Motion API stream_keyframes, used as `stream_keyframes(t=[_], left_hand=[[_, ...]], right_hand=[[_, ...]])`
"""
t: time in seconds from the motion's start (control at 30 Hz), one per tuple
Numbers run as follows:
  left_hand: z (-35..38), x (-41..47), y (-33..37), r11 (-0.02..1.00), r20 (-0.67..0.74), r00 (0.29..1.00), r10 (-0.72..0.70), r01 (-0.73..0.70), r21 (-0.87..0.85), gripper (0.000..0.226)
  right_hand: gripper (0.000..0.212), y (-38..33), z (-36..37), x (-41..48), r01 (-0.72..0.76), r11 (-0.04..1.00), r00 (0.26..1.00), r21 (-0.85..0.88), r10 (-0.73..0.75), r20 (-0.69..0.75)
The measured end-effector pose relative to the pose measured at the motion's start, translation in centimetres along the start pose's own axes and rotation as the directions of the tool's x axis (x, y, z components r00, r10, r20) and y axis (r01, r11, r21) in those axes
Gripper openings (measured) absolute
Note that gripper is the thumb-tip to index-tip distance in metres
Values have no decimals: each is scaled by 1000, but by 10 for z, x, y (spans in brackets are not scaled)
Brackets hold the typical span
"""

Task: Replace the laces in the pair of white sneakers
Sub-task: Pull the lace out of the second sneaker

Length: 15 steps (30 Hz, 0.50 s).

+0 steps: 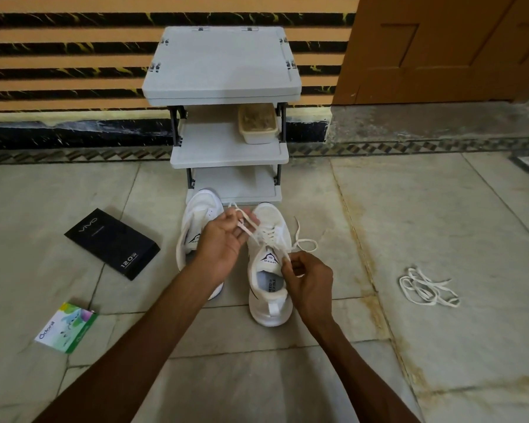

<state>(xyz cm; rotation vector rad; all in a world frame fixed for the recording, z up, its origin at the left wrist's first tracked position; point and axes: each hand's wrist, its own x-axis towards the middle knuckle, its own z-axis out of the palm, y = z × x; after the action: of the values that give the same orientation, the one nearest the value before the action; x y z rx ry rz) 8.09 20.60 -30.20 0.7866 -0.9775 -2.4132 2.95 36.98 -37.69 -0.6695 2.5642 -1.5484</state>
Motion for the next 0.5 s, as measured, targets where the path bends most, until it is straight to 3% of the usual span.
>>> stream_keyframes(t=[0.07, 0.13, 0.2, 0.27, 0.33, 0.4, 0.43, 0.5], left_hand=[[-4, 1, 1, 993, -3, 996, -92, 92, 81, 27], [-7, 5, -3, 914, -57, 998, -34, 54, 402, 29], [-8, 7, -4, 702, -3, 996, 91, -62, 709, 29], [-5, 6, -5, 390, 163, 978, 133, -202, 898, 27], [-2, 4, -8, 82, 253, 959, 128, -264, 961, 35], [-2, 2, -11, -198, 241, 958, 156, -209, 958, 53], [-2, 0, -11, -283, 220, 959, 179, -164, 945, 61], [-4, -8, -14, -326, 183, 954, 239, -99, 940, 65]], right_hand=[[15, 0, 1, -1, -3, 1000, 1000, -18, 3, -5], [17, 2, -1, 0, -4, 1000, 1000, -14, 4, -28], [17, 3, -3, 1, -5, 1000, 1000, -5, 5, -10], [17, 2, -4, 2, -4, 1000, 1000, -31, 5, 18], [17, 1, -3, 4, -19, 998, 999, -61, 21, 27], [16, -2, -4, 7, -36, 992, 999, -117, 40, 31], [16, -4, -4, 9, -36, 985, 998, -169, 43, 42], [24, -11, -4, 14, 6, 950, 996, -312, 24, 91]])
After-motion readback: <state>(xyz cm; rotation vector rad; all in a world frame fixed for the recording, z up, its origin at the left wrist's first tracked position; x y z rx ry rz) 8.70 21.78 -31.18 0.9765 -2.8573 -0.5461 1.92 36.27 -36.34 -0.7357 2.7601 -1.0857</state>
